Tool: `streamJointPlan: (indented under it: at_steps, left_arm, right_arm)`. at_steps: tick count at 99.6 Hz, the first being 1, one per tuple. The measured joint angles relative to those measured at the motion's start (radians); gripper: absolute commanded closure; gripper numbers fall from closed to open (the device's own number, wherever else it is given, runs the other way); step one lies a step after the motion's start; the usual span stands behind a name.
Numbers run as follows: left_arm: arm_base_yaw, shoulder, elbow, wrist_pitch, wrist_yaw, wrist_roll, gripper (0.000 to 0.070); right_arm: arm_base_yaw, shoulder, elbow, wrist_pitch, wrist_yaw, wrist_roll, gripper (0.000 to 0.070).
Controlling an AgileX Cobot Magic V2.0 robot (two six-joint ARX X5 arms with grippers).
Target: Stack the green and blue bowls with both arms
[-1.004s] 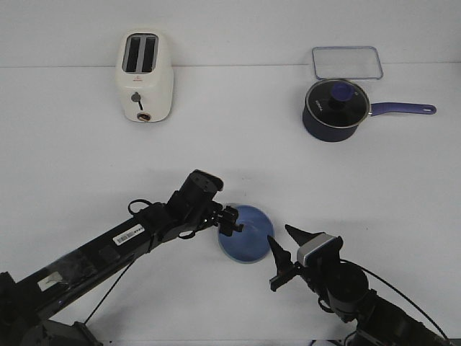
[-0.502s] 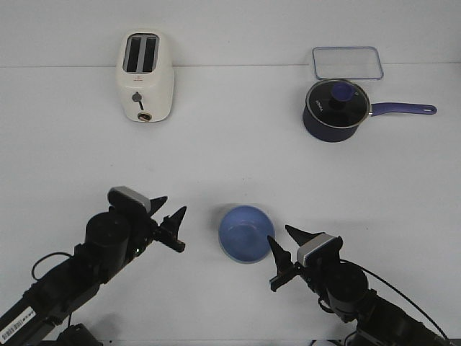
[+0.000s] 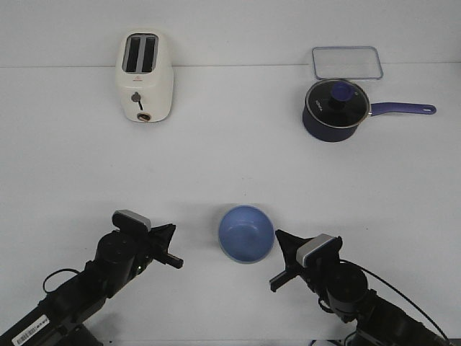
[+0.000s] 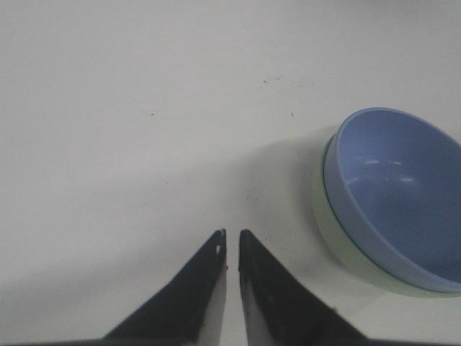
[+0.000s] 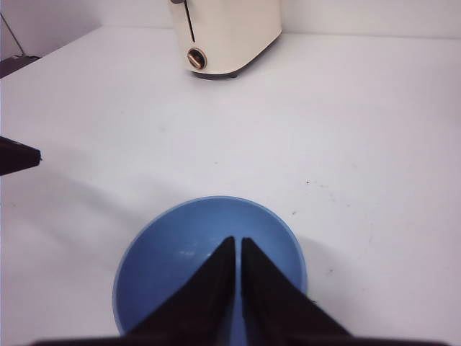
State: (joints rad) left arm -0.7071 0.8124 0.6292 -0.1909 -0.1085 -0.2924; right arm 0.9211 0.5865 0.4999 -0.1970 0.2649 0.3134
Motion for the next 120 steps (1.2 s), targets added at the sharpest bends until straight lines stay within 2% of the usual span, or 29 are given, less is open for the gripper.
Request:
streamJointPlan:
  at_steps: [18,46,55,61,74,86,103,120]
  left_arm:
    - [0.000,-0.002,0.000,0.036,0.000,-0.007,0.0687]
    - [0.000,-0.002,0.000,0.171,0.000,-0.008,0.0687]
    - [0.002,-0.024,0.000,0.172,-0.002,0.021,0.0687]
    - [0.023,-0.064,0.000,0.166,-0.015,0.072,0.0687]
    - [0.144,-0.205,-0.045,0.193,-0.020,0.219,0.0687]
    - [0.311,-0.373,-0.186,0.192,-0.020,0.299,0.0687]
    - [0.552,-0.608,-0.411,0.192,-0.024,0.336,0.0687]
    - [0.646,-0.745,-0.555,0.195,-0.014,0.347,0.0687]
  right_arm:
    - [0.000,0.000,0.000,0.032,0.000,0.000,0.0691]
    - [0.000,0.000,0.000,0.032,0.000,0.000,0.0691]
    - [0.000,0.000,0.000,0.032,0.000,0.000,0.0691]
    - [0.000,0.000,0.000,0.032,0.000,0.000,0.0691]
    - [0.000,0.000,0.000,0.034,0.000,0.000,0.0691]
    - [0.000,0.000,0.000,0.034,0.000,0.000,0.0691]
    - [0.000,0.000,0.000,0.034,0.000,0.000,0.0691]
    - [0.000,0.000,0.000,0.034,0.000,0.000,0.0691]
